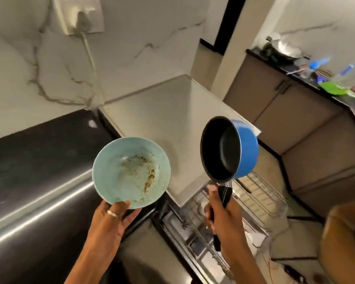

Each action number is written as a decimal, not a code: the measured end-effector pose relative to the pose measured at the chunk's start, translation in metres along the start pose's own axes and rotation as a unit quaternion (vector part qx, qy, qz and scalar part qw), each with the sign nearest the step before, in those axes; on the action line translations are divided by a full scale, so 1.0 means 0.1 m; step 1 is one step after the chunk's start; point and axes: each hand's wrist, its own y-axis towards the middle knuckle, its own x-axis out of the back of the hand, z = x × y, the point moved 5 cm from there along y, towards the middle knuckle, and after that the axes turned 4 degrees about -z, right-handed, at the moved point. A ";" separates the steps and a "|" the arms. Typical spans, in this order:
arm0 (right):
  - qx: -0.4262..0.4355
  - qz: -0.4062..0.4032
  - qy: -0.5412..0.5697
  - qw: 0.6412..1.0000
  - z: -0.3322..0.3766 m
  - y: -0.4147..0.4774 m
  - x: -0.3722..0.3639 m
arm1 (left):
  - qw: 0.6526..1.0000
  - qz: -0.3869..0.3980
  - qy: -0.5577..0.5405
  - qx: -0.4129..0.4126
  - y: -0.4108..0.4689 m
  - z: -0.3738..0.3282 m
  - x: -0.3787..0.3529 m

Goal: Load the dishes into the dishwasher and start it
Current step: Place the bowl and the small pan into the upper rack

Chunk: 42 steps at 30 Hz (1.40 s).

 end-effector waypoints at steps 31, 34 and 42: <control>0.112 0.006 -0.426 0.898 -3.42 4.01 3.02 | 0.979 -0.095 0.091 0.154 1.31 3.77 -1.90; 0.102 0.029 -0.447 0.888 -3.61 4.05 3.01 | 0.977 -0.107 0.096 0.158 1.38 3.85 -1.89; 0.023 0.047 -0.496 0.867 -3.84 4.08 3.00 | 0.973 -0.096 0.130 0.167 1.48 3.92 -2.04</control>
